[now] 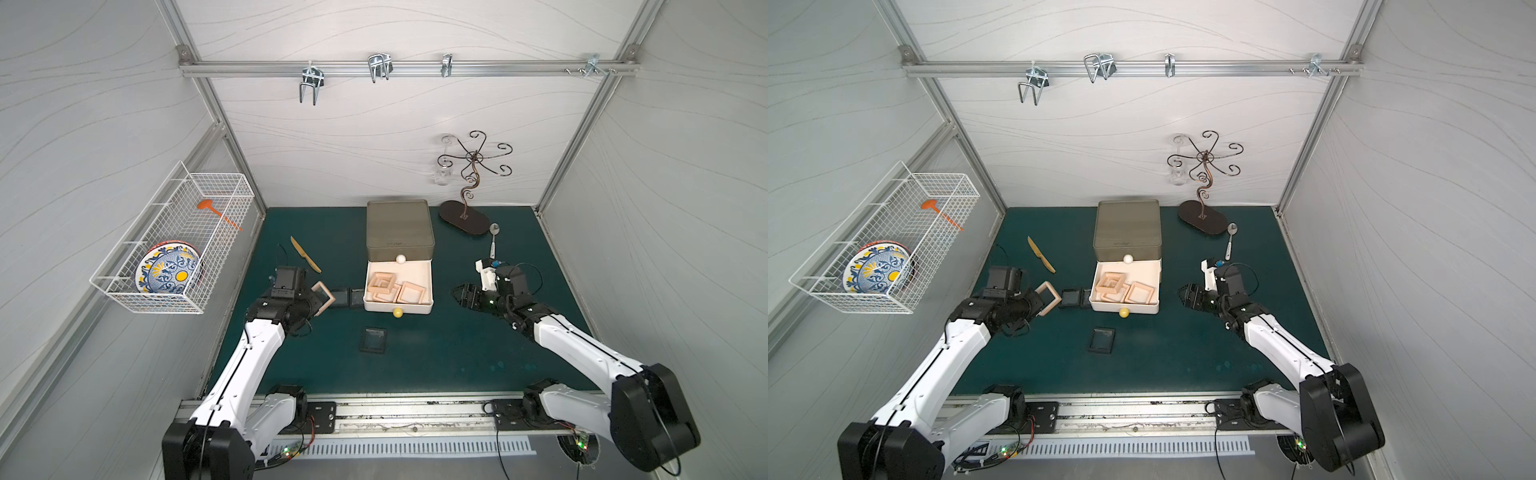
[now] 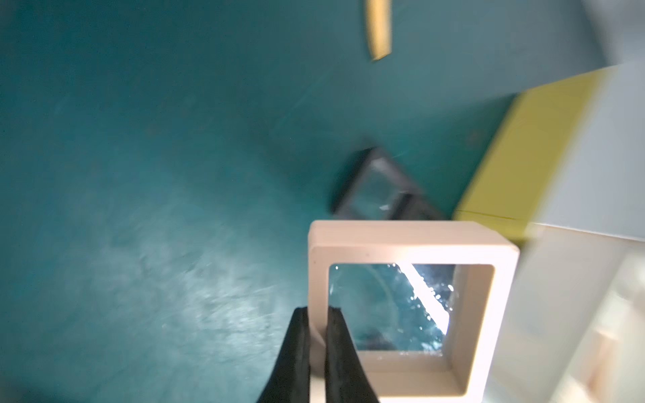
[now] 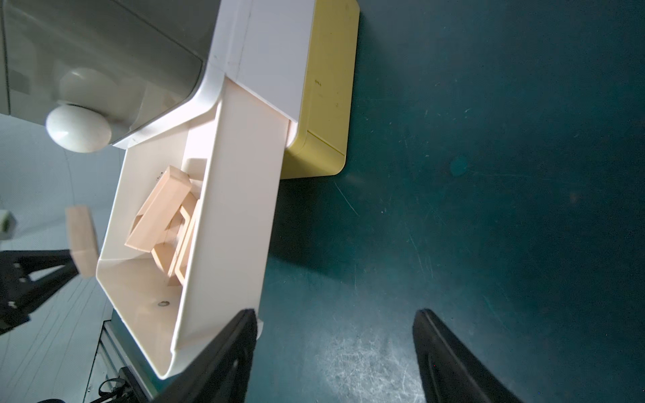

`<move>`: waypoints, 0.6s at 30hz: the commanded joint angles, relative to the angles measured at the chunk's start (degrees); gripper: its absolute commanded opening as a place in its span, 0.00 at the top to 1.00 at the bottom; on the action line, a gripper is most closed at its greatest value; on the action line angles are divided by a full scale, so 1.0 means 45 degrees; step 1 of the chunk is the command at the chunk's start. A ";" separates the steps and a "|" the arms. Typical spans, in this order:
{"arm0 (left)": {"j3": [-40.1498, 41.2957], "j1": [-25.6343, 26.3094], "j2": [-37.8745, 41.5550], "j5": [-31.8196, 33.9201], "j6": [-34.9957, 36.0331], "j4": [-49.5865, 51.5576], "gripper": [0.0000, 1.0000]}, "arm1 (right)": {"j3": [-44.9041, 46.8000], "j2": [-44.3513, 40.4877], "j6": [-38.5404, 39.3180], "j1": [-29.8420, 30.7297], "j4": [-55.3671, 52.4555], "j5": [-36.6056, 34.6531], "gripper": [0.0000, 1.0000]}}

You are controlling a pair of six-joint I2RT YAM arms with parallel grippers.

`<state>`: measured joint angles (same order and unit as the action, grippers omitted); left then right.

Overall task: Place the brooch boxes into the drawer by color
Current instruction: Pick up the brooch box from the center of the board, then place the brooch box in the drawer.

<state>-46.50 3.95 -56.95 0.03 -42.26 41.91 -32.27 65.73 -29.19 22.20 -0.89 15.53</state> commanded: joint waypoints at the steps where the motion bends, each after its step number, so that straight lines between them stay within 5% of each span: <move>1: -0.1443 0.0581 0.0187 -0.0545 0.1484 0.0258 1.00 | -0.0227 0.0072 -0.0222 -0.0069 0.0147 0.0124 0.24; 10: -0.5323 0.5525 -0.3090 0.0290 0.2429 0.0289 1.00 | -0.0409 0.0008 -0.0401 -0.0069 0.0043 -0.0148 0.24; 18: -0.7610 0.7924 -0.6512 0.0454 0.2414 -0.0459 1.00 | -0.0250 -0.0393 -0.0430 -0.0069 -0.0243 -0.0305 0.25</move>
<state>-75.64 37.69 -82.70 0.71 -32.75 42.39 -32.73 65.56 -30.70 22.20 -0.99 14.96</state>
